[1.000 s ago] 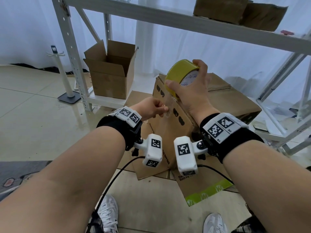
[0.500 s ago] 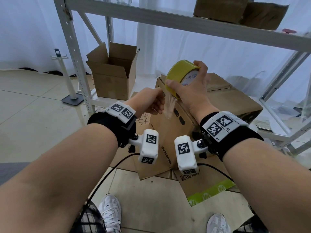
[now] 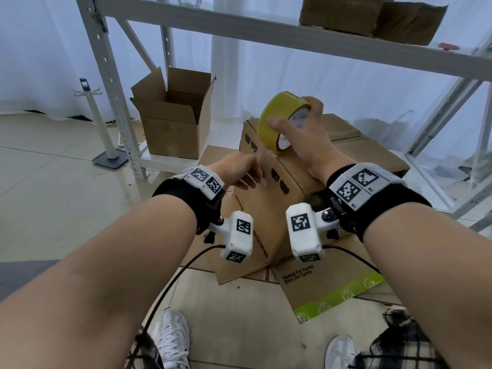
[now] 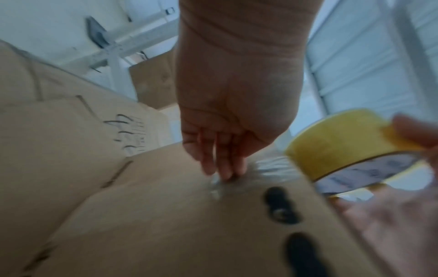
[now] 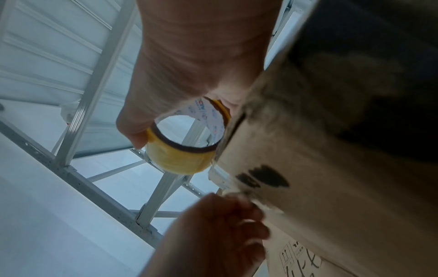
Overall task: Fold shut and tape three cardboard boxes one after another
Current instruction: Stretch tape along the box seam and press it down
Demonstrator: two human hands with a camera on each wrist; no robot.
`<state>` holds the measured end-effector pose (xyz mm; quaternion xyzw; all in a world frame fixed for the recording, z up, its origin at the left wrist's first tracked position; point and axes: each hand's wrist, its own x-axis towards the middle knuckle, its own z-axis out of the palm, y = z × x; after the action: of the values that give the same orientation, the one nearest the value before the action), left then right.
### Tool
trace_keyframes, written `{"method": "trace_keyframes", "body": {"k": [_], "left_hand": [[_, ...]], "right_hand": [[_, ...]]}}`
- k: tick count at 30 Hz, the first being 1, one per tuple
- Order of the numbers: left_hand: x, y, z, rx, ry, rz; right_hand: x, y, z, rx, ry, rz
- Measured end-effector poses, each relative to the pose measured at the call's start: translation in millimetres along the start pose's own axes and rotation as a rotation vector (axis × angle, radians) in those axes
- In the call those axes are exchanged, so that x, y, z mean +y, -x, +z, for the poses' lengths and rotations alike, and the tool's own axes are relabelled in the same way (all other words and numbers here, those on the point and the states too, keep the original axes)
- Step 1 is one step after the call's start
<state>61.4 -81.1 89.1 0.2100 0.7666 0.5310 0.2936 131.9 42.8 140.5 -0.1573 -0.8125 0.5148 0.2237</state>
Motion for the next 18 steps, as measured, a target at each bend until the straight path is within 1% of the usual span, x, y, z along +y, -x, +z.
{"method": "trace_keyframes", "body": {"k": [2,3,5,6,8,9,10,12,13,14,17,18], "left_hand": [[15.0,2.3,-5.2,0.046,0.063,0.111],[20.1,3.2,-5.3,0.062,0.103,0.137],[19.8,3.2,-2.7,0.061,0.103,0.119],[14.9,2.4,-1.7,0.04,0.056,0.082],[6.7,-0.9,-5.7,-0.023,-0.15,0.004],[5.9,-4.5,-10.2,-0.003,-0.23,0.009],[7.5,-10.6,-17.3,0.083,-0.258,0.049],[19.1,-19.5,-31.6,0.307,-0.168,0.152],[25.6,-23.5,-36.8,0.355,-0.121,0.188],[31.1,-26.0,-38.9,0.337,-0.108,0.21],[43.3,-34.4,-27.7,0.145,-0.165,0.195],[43.4,-36.7,-23.9,0.106,-0.172,0.2]], "right_hand": [[-0.2,-0.9,-3.7,-0.014,0.025,0.006],[0.4,-1.4,-5.3,-0.018,0.019,0.007],[1.7,-0.7,-6.4,-0.032,-0.011,0.006],[2.2,1.4,-6.2,-0.033,-0.021,-0.002],[3.7,4.4,-5.7,-0.024,-0.033,-0.034],[4.8,5.2,-5.6,-0.021,-0.022,-0.058],[5.1,6.1,-6.0,-0.022,-0.001,-0.085],[4.4,6.8,-8.7,-0.029,0.038,-0.129],[4.1,6.2,-11.2,-0.03,0.045,-0.14],[3.1,5.7,-14.2,-0.035,0.053,-0.139],[1.4,6.5,-25.7,-0.056,0.109,-0.121],[1.6,8.9,-27.1,-0.048,0.144,-0.123]]}}
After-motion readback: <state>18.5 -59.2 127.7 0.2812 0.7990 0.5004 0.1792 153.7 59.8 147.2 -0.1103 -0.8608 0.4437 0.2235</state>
